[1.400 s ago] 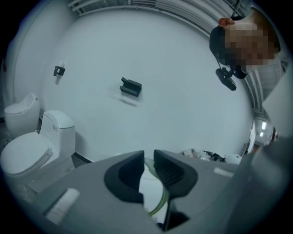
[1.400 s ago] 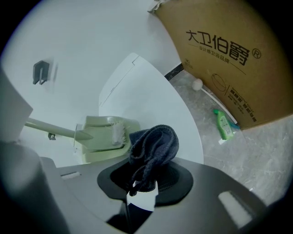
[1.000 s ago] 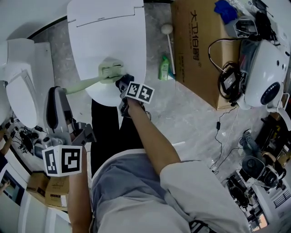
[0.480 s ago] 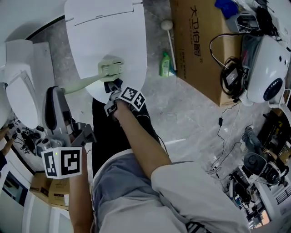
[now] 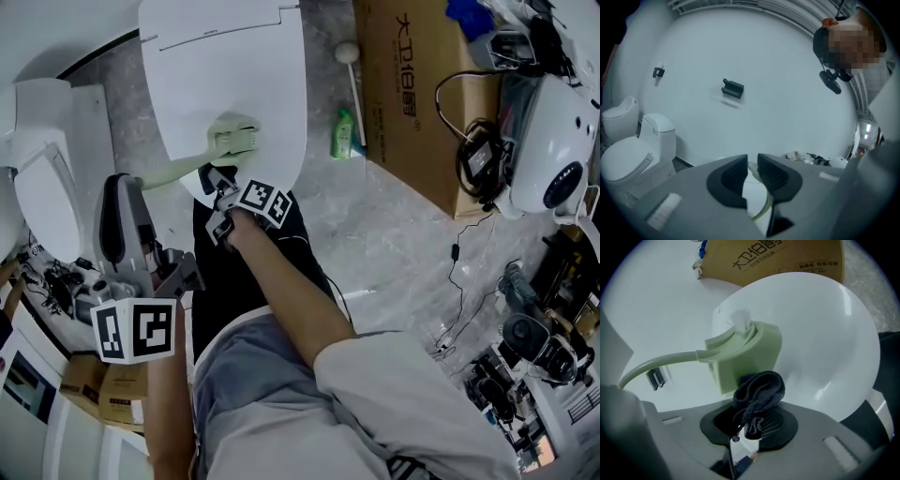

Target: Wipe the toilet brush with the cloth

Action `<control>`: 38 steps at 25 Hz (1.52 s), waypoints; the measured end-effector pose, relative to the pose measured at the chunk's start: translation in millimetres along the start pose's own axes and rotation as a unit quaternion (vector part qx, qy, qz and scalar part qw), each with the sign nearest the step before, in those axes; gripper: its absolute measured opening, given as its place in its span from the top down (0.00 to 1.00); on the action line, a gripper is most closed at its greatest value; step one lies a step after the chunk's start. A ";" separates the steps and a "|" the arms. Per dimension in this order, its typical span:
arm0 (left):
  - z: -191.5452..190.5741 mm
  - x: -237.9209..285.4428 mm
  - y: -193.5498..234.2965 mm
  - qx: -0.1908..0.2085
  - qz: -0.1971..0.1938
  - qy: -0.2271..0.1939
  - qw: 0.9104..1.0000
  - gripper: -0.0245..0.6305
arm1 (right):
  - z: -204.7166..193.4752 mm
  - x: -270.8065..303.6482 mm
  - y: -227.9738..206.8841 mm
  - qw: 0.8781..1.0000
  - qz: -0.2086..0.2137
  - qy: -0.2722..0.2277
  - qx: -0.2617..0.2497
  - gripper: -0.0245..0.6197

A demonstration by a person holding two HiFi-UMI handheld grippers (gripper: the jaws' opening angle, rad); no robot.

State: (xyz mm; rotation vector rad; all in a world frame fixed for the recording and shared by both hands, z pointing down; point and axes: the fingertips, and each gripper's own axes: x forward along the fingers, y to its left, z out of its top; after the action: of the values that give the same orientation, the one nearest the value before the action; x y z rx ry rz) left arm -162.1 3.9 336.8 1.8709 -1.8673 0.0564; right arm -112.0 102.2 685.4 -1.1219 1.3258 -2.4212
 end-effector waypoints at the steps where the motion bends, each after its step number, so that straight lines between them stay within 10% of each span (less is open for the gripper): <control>1: 0.1 -0.8 0.4 0.000 0.000 -0.001 1.000 0.96 | -3.4 -0.6 3.4 1.000 0.004 0.004 -0.002 0.83; 23: -0.9 -14.5 1.7 -0.003 0.005 -0.008 1.000 0.96 | -31.6 -33.4 67.0 0.952 0.034 0.122 -0.279 0.83; 38: 4.2 -8.6 -2.2 -0.002 0.016 -0.011 1.000 0.96 | 32.5 -73.7 46.6 0.979 0.029 0.064 -0.192 0.83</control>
State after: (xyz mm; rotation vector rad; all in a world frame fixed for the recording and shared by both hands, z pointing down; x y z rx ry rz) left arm -161.9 10.2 329.3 1.8454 -1.9110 0.0430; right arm -47.3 87.3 620.2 -0.9986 1.9011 -2.2884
